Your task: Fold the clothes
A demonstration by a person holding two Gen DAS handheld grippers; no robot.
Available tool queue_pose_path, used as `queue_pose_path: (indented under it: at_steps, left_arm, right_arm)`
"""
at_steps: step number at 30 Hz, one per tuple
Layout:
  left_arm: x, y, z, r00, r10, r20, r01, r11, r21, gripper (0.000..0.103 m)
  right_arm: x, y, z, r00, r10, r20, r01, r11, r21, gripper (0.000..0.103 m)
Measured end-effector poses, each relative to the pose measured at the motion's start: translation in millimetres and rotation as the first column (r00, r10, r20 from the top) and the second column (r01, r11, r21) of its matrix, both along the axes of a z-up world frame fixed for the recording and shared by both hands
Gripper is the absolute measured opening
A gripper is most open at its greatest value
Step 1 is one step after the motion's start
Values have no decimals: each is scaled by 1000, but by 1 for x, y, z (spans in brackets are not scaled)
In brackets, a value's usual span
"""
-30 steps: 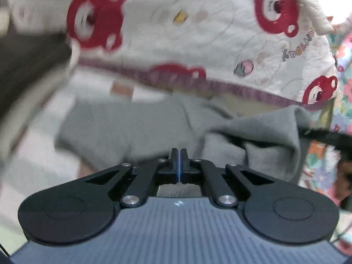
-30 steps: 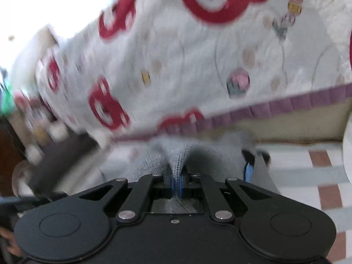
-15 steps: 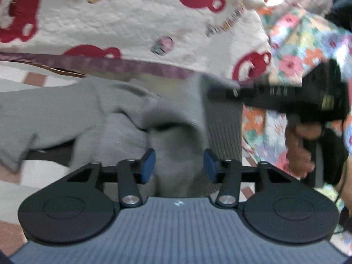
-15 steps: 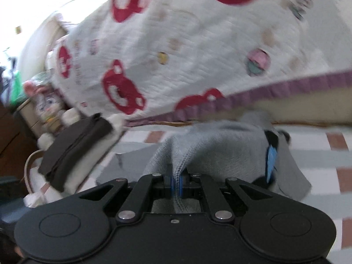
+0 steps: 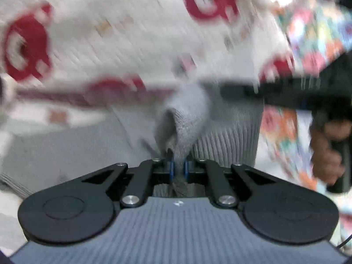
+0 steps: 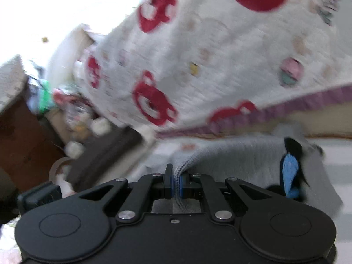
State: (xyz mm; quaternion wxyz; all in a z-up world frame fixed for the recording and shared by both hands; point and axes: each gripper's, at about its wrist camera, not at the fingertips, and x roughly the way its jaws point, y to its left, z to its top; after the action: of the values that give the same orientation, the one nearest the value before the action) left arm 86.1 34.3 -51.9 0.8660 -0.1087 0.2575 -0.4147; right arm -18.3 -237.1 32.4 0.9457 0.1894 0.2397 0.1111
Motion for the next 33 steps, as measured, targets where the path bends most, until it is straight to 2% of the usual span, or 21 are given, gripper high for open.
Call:
queue_pose_path:
  at_steps: [2, 4, 6, 7, 8, 11, 13, 15, 19, 21, 25, 30, 33]
  left_arm:
    - [10, 34, 12, 998, 65, -19, -66, 997, -44, 8]
    - [23, 58, -2, 988, 141, -66, -143, 989, -27, 8]
    - [35, 71, -30, 966, 230, -119, -228, 973, 29, 8]
    - [40, 75, -46, 950, 278, -144, -269, 960, 76, 7]
    - [44, 79, -60, 933, 321, -166, -304, 945, 117, 7]
    - [55, 92, -91, 891, 398, -220, -366, 915, 170, 7]
    - [58, 96, -93, 883, 412, -224, -386, 910, 154, 7]
    - [57, 92, -91, 885, 418, -206, -393, 907, 150, 7]
    - [52, 82, -85, 886, 423, -190, -400, 904, 150, 7]
    - [53, 82, -90, 876, 439, -200, -414, 897, 155, 7]
    - [60, 82, -98, 853, 477, -210, -444, 876, 186, 8]
    - [55, 85, -83, 855, 482, -190, -460, 875, 147, 12]
    - [38, 82, -57, 873, 480, -86, -472, 876, 97, 14]
  right_arm:
    - [18, 10, 16, 998, 52, 31, -52, 999, -9, 7]
    - [41, 27, 20, 992, 126, 20, -125, 992, -32, 7]
    - [62, 46, 14, 987, 157, -24, -159, 983, -96, 13]
    - [66, 53, 9, 990, 137, -40, -141, 982, -123, 13]
    - [63, 51, 2, 993, 107, -47, -112, 988, -109, 15]
    - [47, 34, -21, 998, 1, -63, -3, 1000, -23, 41]
    - [28, 14, -40, 991, -96, -97, 95, 995, -8, 44]
    - [4, -10, -65, 963, -205, -174, 208, 978, 0, 44]
    - [-42, -62, -114, 863, -380, -333, 412, 911, 28, 44]
    - [-58, -78, -130, 821, -428, -377, 475, 880, 35, 44]
    - [-75, -97, -150, 769, -472, -431, 542, 839, 50, 44]
    - [-73, -101, -146, 775, -454, -439, 519, 854, 33, 45]
    - [-76, -103, -141, 788, -438, -433, 501, 864, 39, 45]
